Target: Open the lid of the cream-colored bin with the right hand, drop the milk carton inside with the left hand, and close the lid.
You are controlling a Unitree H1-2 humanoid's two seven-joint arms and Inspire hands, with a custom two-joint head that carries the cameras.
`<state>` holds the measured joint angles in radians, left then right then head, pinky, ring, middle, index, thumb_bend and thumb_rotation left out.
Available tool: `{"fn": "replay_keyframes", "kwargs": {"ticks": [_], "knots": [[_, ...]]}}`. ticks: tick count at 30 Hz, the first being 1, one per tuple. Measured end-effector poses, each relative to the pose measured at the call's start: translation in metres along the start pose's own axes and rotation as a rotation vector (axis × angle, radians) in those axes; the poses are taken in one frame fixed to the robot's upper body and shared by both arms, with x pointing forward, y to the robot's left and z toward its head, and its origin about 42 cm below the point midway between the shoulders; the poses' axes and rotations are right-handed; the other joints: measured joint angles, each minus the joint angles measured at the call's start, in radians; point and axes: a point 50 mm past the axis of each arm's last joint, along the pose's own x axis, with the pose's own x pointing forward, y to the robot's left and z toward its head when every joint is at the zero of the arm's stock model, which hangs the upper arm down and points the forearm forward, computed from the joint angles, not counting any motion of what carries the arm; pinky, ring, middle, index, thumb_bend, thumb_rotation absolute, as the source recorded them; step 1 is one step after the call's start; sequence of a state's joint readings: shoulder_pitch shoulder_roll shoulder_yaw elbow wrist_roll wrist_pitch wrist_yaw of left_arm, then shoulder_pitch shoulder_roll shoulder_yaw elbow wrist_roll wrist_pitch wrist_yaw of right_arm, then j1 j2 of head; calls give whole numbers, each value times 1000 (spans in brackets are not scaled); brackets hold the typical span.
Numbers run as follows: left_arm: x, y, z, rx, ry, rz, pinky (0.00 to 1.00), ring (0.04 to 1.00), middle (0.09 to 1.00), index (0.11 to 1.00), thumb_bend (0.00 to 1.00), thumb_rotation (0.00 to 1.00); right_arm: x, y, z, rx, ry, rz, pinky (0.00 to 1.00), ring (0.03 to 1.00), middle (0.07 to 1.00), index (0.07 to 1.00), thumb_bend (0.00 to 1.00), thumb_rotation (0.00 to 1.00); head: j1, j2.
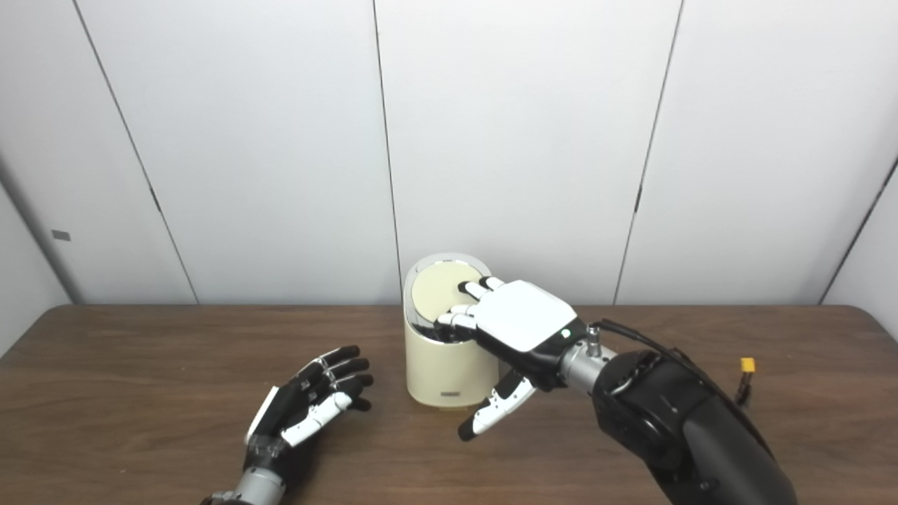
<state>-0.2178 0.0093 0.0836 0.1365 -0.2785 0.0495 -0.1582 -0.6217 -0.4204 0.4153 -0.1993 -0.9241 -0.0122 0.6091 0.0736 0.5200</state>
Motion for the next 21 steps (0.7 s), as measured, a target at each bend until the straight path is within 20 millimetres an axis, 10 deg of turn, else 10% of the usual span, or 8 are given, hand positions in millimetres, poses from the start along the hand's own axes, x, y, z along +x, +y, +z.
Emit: {"fn": "replay_keyframes", "kwargs": {"ticks": [21], "knots": [[0, 1, 2, 10, -6, -14, 550, 697, 730, 775, 743, 189, -16, 18, -19, 308, 40, -180, 1000, 1000, 850, 863, 685, 561, -3, -5]]}}
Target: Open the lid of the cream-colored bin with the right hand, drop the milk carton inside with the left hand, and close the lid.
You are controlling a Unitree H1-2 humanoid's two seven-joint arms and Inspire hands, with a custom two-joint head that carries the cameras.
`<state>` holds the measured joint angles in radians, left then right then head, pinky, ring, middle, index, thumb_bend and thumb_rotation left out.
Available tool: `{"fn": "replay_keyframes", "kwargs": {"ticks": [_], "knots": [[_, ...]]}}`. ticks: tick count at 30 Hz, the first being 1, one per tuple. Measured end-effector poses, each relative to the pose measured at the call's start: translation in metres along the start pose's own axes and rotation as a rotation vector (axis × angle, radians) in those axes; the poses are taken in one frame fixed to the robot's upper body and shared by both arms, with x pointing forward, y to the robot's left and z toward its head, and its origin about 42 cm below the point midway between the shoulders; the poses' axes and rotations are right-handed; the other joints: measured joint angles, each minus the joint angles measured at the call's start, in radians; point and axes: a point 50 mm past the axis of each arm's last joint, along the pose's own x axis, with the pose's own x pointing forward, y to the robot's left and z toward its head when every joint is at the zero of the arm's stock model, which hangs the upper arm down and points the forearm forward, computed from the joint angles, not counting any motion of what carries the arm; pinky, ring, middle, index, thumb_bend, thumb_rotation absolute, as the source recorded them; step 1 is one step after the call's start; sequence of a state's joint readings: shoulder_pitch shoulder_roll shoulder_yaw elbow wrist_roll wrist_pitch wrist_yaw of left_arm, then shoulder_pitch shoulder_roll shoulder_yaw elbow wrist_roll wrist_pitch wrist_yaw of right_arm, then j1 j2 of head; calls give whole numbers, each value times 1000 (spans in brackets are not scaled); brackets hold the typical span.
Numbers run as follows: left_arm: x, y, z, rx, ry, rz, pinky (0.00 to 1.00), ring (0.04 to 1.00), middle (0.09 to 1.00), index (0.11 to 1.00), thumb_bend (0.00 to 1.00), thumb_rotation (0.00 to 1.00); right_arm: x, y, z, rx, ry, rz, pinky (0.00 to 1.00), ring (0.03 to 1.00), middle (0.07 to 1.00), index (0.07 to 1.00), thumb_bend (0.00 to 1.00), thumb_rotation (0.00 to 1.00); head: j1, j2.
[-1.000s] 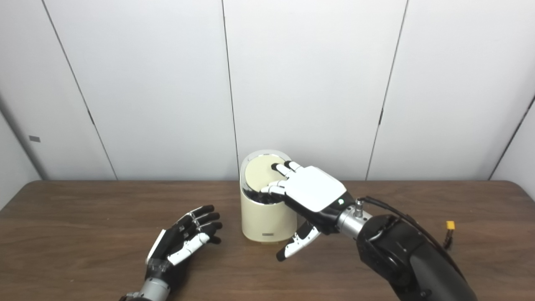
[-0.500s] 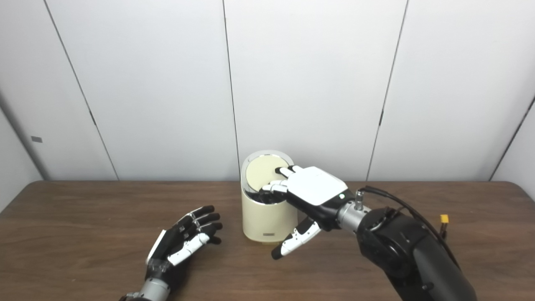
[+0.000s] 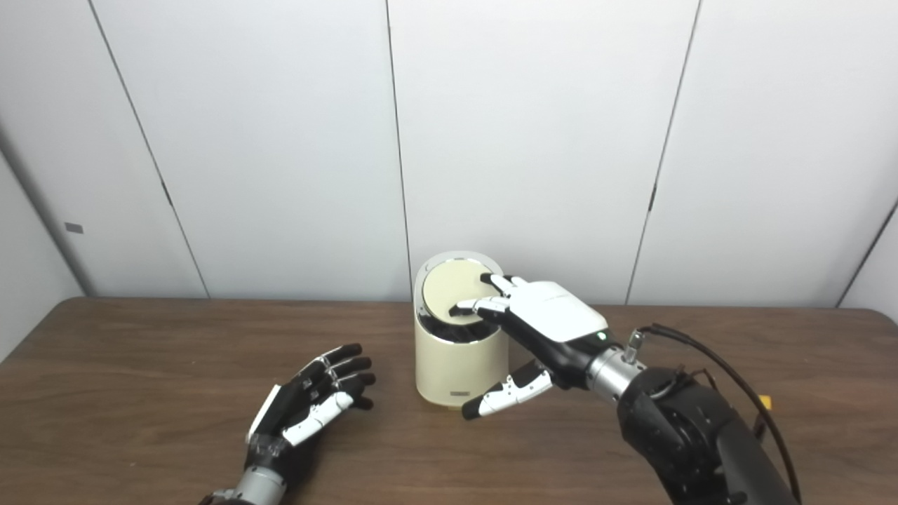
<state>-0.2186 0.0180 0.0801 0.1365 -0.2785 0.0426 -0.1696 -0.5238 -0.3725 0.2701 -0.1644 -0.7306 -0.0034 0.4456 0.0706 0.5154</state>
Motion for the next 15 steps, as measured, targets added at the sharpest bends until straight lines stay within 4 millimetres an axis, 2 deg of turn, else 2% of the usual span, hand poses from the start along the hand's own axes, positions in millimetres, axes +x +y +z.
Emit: {"fn": "replay_keyframes", "kwargs": {"ticks": [3, 5, 7, 11, 15], "knots": [[0, 0, 0, 1, -1, 0, 552, 701, 732, 776, 741, 190, -2, -1, -8, 14, 30, -59, 1000, 1000, 900, 912, 680, 539, -2, -2], [0, 0, 0, 1, -1, 0, 556, 700, 730, 770, 754, 195, -2, -2, -14, 8, 53, -101, 960, 1000, 925, 939, 698, 524, -2, -2], [0, 0, 0, 0, -1, 0, 556, 698, 728, 767, 760, 196, -2, -4, -15, 3, 65, -146, 977, 1000, 948, 962, 711, 483, 0, -2], [0, -1, 0, 0, -1, -2, 558, 700, 728, 768, 738, 189, -2, -5, -20, 22, 87, -203, 987, 1000, 961, 965, 739, 400, 0, 0], [0, 0, 0, 1, -1, -2, 556, 695, 727, 767, 739, 187, -6, -9, -28, 73, 122, -231, 974, 998, 970, 977, 745, 363, -2, 0]]}}
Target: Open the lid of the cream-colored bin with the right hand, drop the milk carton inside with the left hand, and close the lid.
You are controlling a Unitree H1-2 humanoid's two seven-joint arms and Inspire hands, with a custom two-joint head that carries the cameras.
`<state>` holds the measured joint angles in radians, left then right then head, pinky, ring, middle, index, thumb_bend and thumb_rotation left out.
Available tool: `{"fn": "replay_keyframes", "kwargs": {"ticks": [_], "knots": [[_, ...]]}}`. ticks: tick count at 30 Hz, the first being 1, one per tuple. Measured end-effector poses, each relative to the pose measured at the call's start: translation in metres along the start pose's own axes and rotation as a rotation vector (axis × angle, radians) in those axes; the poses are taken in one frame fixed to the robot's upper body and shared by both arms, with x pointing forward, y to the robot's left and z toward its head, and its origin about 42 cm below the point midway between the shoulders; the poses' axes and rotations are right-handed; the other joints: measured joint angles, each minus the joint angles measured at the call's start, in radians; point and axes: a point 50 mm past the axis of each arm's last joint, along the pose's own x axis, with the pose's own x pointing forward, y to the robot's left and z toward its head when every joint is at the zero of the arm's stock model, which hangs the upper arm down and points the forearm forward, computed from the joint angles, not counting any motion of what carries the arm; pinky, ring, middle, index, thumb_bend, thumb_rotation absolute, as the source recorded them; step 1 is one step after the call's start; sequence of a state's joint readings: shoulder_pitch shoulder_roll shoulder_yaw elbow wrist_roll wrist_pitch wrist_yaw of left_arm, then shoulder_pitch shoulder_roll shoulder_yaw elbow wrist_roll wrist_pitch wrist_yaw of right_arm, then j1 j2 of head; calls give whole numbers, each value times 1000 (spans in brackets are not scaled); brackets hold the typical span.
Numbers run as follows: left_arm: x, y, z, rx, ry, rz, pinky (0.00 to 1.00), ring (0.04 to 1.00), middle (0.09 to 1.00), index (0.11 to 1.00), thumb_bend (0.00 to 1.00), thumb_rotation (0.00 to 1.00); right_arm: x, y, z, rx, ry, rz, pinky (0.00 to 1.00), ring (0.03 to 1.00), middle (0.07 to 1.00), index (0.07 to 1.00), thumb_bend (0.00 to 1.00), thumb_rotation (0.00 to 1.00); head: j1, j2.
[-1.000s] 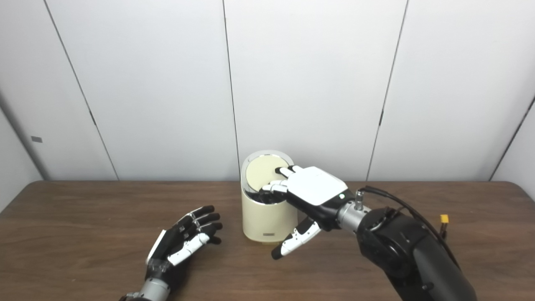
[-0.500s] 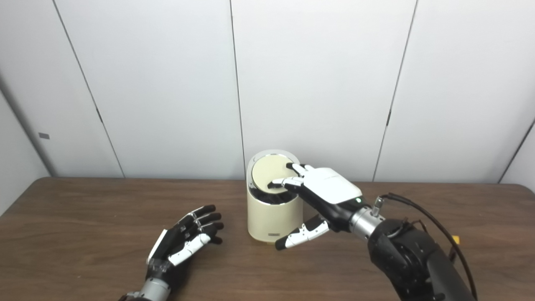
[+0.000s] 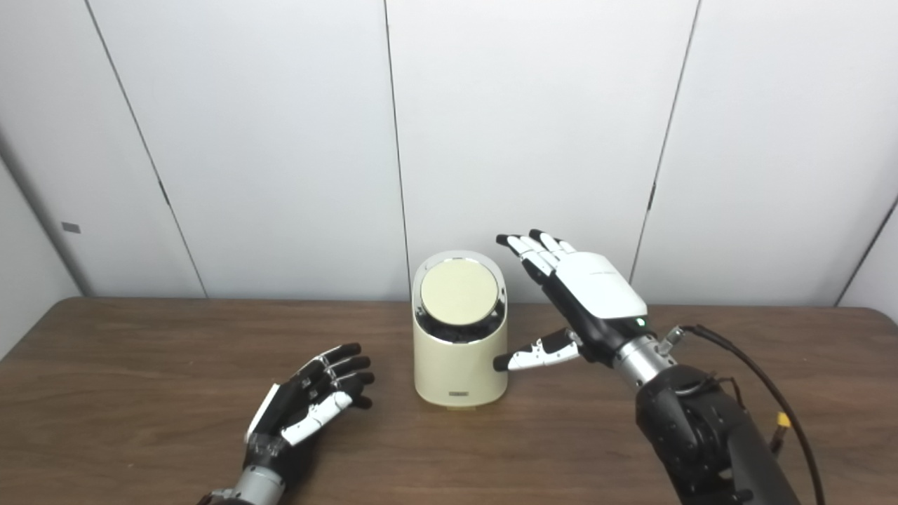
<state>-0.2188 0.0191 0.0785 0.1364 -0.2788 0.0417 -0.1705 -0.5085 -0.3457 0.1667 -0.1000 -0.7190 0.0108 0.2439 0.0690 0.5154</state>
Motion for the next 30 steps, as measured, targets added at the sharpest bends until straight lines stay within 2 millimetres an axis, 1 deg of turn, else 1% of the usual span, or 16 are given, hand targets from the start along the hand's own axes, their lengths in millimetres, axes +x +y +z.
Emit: {"fn": "replay_keyframes", "kwargs": {"ticks": [1, 2, 3, 5, 9, 11, 14, 16, 17, 22, 25, 26, 29, 30], "knots": [[0, 0, 0, 0, 0, 0, 558, 693, 726, 763, 746, 191, -1, -1, -2, 22, 15, -5, 926, 982, 965, 969, 752, 353, 0, 0], [0, 0, 0, 0, 0, -1, 557, 691, 725, 760, 749, 193, -3, -1, -5, 49, 27, -12, 849, 955, 958, 958, 760, 340, 0, 0], [0, 0, 0, 1, 0, -2, 555, 689, 725, 759, 749, 193, -5, -1, -8, 83, 36, -24, 807, 941, 956, 951, 761, 322, -2, 0], [0, 1, 0, 3, 0, -4, 550, 687, 722, 754, 754, 199, -10, 1, -13, 170, 52, -50, 773, 915, 942, 938, 764, 300, -2, 0], [0, 1, 0, 5, 1, -7, 538, 680, 718, 751, 764, 199, -24, 12, -27, 319, 104, -72, 792, 903, 935, 930, 772, 322, -2, -2], [0, 1, 1, 8, -1, -8, 525, 676, 717, 747, 749, 196, -34, 19, -34, 405, 140, -82, 776, 890, 929, 922, 773, 337, -2, -2], [0, 3, 2, 17, -7, -11, 512, 673, 719, 748, 742, 182, -47, 28, -41, 540, 187, -100, 751, 870, 903, 912, 765, 316, -2, -2], [-1, 4, 2, 18, -8, -11, 512, 675, 723, 754, 743, 167, -53, 33, -42, 604, 197, -116, 729, 843, 880, 902, 757, 323, -2, -2], [0, 3, 2, 17, -9, -12, 511, 676, 725, 757, 738, 164, -56, 35, -43, 626, 199, -123, 723, 834, 874, 900, 753, 332, -2, -2], [-1, 4, 2, 18, -19, -15, 497, 669, 726, 763, 717, 150, -70, 47, -46, 729, 209, -162, 691, 801, 855, 891, 764, 306, -2, 0], [-1, 4, 3, 22, -28, -17, 491, 661, 727, 765, 724, 150, -78, 58, -47, 776, 226, -169, 675, 785, 847, 885, 782, 312, -2, 0], [-1, 4, 4, 24, -35, -19, 492, 659, 727, 758, 746, 173, -80, 61, -47, 792, 228, -171, 672, 790, 854, 889, 779, 305, -2, -2], [-2, 4, 6, 40, -67, -29, 517, 673, 735, 758, 735, 186, -84, 69, -49, 831, 228, -176, 653, 790, 859, 889, 772, 305, -3, 0], [-2, 4, 7, 52, -82, -35, 542, 692, 743, 761, 728, 193, -84, 72, -50, 838, 230, -177, 667, 798, 860, 890, 774, 310, -3, 0]]}}
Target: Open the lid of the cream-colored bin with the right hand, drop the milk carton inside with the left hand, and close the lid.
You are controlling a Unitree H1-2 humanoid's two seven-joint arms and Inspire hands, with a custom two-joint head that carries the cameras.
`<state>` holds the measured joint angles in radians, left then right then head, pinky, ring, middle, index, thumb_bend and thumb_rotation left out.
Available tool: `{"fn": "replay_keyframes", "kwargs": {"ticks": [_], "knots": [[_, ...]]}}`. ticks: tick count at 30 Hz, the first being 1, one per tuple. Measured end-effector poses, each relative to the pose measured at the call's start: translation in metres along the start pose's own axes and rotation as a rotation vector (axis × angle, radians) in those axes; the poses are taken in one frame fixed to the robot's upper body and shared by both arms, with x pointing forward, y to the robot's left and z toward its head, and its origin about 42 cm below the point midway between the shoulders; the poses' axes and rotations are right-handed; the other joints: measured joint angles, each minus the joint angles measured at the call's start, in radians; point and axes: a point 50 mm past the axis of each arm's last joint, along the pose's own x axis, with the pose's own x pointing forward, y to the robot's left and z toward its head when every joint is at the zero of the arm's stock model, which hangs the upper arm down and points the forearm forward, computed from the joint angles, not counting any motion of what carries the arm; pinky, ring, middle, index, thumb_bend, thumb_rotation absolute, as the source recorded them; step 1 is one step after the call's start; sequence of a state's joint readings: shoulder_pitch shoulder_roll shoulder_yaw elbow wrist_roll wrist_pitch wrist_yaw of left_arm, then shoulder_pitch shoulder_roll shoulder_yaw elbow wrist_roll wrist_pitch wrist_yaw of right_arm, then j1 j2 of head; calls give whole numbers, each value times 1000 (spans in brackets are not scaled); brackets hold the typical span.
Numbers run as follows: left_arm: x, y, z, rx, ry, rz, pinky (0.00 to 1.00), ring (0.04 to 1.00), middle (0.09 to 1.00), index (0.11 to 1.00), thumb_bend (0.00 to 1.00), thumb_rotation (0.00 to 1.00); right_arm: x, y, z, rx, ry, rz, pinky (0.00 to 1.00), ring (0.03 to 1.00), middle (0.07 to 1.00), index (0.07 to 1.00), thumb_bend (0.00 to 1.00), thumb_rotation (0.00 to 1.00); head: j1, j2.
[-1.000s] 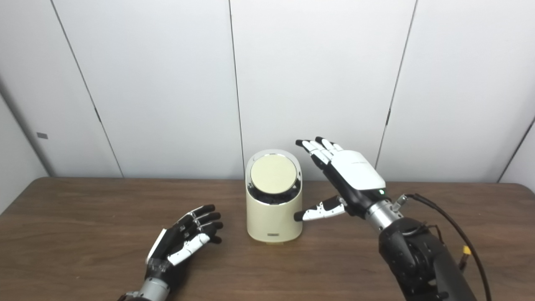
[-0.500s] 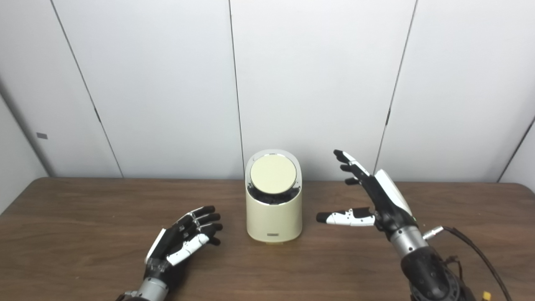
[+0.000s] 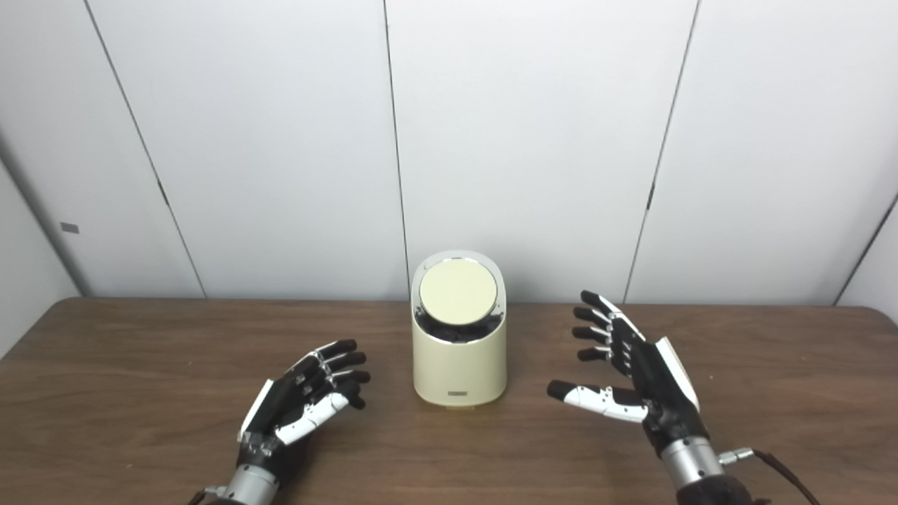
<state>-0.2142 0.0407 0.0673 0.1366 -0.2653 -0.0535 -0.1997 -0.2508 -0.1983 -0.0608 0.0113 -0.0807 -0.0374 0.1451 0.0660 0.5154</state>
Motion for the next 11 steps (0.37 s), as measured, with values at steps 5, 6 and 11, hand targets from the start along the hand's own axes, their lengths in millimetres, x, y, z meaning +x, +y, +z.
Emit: {"fn": "replay_keyframes", "kwargs": {"ticks": [5, 6, 11], "knots": [[-1, 5, 5, 85, -56, -14, 600, 765, 792, 790, 734, 142, -3, 3, -10, 32, -5, -7, 674, 798, 854, 891, 799, 327, 2, 2], [-1, 6, 6, 93, -69, -13, 601, 767, 796, 794, 740, 136, -4, 4, -11, 42, -2, -12, 668, 794, 852, 890, 800, 324, 2, 2], [-4, 8, 8, 103, -115, -7, 593, 753, 800, 810, 750, 78, -11, 10, -22, 75, 7, -34, 652, 785, 848, 882, 804, 344, -6, 3]]}}
